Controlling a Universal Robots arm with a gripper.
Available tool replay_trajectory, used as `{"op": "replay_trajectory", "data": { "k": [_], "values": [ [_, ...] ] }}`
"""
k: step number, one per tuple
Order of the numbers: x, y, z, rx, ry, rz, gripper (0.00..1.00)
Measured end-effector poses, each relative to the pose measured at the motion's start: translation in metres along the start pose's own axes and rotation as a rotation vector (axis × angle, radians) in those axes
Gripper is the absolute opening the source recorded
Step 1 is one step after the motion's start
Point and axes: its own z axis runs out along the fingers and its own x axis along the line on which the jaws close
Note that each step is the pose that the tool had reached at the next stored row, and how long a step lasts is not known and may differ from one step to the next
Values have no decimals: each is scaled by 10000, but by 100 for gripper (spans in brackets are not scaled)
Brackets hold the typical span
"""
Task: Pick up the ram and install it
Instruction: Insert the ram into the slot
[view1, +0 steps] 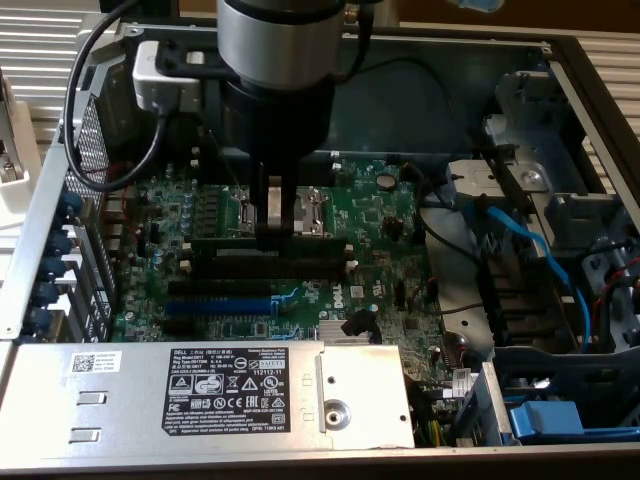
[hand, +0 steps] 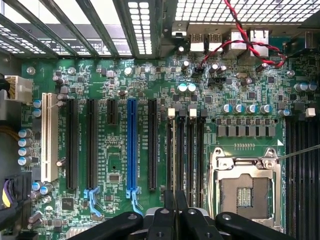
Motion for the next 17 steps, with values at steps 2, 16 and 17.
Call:
{"op": "replay_trajectory", "data": {
  "k": [2, 16, 17],
  "values": [
    [8, -4, 0, -22, -25, 0, 12],
    [39, -24, 0, -73, -118, 14, 12],
    [39, -24, 1, -73, -120, 18, 12]
  ]
}}
